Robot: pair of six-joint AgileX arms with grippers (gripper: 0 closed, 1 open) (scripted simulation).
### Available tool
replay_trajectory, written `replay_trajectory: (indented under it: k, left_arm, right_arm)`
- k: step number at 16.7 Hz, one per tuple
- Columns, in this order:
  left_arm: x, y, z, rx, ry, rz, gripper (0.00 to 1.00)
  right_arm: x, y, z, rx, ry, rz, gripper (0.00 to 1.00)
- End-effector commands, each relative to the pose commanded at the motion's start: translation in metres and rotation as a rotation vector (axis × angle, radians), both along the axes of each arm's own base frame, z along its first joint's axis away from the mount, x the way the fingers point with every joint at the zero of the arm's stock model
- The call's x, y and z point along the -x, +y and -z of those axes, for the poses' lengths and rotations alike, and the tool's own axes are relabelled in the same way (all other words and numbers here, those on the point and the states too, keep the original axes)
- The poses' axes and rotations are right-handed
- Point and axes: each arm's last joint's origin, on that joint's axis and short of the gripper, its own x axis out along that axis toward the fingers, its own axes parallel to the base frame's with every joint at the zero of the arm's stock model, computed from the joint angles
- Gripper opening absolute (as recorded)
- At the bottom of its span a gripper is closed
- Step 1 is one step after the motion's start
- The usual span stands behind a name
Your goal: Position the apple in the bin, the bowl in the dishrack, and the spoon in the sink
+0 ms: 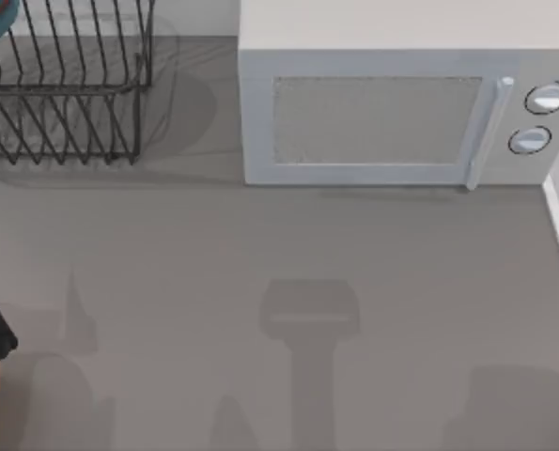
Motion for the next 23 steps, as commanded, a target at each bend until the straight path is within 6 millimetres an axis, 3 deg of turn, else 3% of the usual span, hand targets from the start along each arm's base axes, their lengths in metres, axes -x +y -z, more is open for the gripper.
replay_trajectory:
  k: [7,13,23]
  left_arm:
    - [0.000,0.000,0.000,0.000,0.000,0.000,1.00]
    - [0.000,0.000,0.000,0.000,0.000,0.000,1.00]
    - [0.000,0.000,0.000,0.000,0.000,0.000,1.00]
  right_arm:
    - [0.002,0.000,0.068,0.002,-0.006,0.000,1.00]
    - [0.003,0.001,0.075,0.001,-0.003,0.000,1.00]
    - [0.003,0.001,0.075,0.001,-0.003,0.000,0.25]
